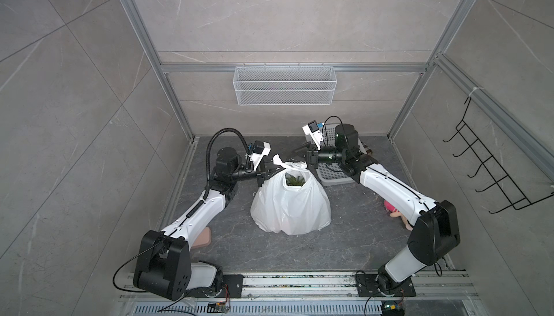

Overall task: Place the pineapple into a plastic bag & tie a knot
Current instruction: Cross the plastic bag at the center of the board.

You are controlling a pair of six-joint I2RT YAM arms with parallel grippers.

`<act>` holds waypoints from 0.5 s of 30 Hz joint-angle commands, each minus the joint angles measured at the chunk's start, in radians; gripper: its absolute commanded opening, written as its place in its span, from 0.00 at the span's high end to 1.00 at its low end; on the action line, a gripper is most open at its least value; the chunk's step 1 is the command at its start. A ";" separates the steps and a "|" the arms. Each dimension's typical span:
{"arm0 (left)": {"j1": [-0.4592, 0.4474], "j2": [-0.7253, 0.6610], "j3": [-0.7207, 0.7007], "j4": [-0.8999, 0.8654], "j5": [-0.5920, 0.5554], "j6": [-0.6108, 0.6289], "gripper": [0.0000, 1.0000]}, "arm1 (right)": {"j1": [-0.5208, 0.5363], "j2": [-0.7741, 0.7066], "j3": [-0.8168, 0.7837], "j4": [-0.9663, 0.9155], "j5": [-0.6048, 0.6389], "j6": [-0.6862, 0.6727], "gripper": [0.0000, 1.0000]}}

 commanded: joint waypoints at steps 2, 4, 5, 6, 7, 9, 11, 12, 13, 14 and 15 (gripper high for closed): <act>-0.007 -0.039 0.038 0.045 0.012 0.013 1.00 | 0.023 -0.039 -0.005 -0.123 -0.073 -0.208 0.31; -0.007 -0.039 0.040 0.048 0.013 0.009 1.00 | 0.026 -0.036 0.004 -0.169 -0.095 -0.259 0.33; -0.007 -0.039 0.040 0.049 0.013 0.008 1.00 | 0.028 -0.033 0.010 -0.197 -0.107 -0.287 0.34; -0.007 -0.038 0.041 0.050 0.013 0.006 1.00 | 0.029 -0.031 0.019 -0.223 -0.117 -0.314 0.35; -0.007 -0.038 0.043 0.052 0.011 0.006 1.00 | 0.031 -0.030 0.025 -0.249 -0.126 -0.340 0.37; -0.007 -0.038 0.046 0.052 0.012 0.003 1.00 | 0.031 -0.026 0.037 -0.299 -0.139 -0.387 0.40; -0.007 -0.038 0.048 0.055 0.014 0.000 1.00 | 0.032 -0.025 0.042 -0.328 -0.137 -0.415 0.41; -0.007 -0.036 0.050 0.055 0.015 -0.003 1.00 | 0.034 -0.025 0.048 -0.348 -0.123 -0.433 0.42; -0.007 -0.035 0.052 0.056 0.015 -0.005 1.00 | 0.038 -0.022 0.056 -0.369 -0.107 -0.447 0.42; -0.007 -0.033 0.053 0.057 0.021 -0.009 1.00 | 0.043 -0.018 0.069 -0.394 -0.087 -0.469 0.43; -0.007 -0.032 0.054 0.060 0.024 -0.011 1.00 | 0.047 -0.015 0.078 -0.407 -0.074 -0.481 0.44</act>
